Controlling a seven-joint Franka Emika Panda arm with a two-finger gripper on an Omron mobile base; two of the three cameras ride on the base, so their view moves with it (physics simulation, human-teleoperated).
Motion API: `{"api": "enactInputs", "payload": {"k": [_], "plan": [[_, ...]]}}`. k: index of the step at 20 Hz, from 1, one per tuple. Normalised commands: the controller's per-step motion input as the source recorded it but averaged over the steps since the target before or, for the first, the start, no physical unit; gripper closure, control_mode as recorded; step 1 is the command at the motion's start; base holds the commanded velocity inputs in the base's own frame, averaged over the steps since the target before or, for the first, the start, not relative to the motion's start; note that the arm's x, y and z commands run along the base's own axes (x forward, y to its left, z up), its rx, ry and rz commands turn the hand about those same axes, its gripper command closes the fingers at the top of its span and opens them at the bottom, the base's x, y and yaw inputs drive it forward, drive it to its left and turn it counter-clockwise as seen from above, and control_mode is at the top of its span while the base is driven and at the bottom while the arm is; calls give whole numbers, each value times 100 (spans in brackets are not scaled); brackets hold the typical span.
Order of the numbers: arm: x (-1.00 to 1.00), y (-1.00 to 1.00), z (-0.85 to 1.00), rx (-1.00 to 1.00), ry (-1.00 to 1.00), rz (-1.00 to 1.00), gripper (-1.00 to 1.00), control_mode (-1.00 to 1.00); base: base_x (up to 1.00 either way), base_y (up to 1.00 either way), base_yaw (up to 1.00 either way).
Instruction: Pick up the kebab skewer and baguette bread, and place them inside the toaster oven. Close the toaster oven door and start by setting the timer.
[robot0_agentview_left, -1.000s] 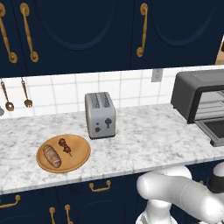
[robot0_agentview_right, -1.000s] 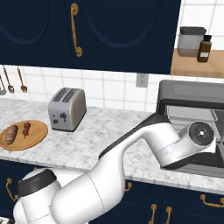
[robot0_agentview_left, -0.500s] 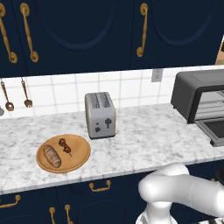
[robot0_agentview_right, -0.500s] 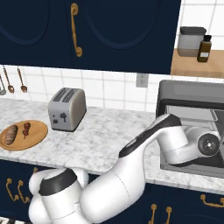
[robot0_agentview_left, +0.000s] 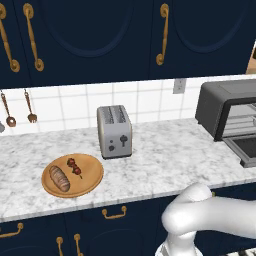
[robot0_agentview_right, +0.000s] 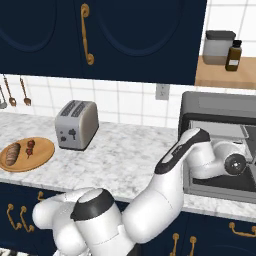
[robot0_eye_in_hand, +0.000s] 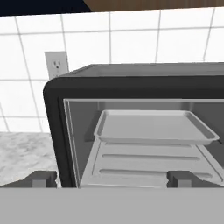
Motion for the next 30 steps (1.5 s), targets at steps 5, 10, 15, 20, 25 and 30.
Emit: {"api": "enactInputs", "payload": {"k": [5,10,15,20,25,30], "plan": [[20,-35,-9,0,-11,1,-100,-100,0,0,0],[12,1,-23,-2,-12,0,-100,-100,0,0,0],[52,4,-9,0,-5,0,-100,-100,0,0,0],[65,-13,-2,0,0,0,-100,-100,0,0,0],[51,-14,-22,0,0,0,-100,-100,0,0,0],[37,-36,-19,0,0,0,-100,-100,0,0,0]]}}
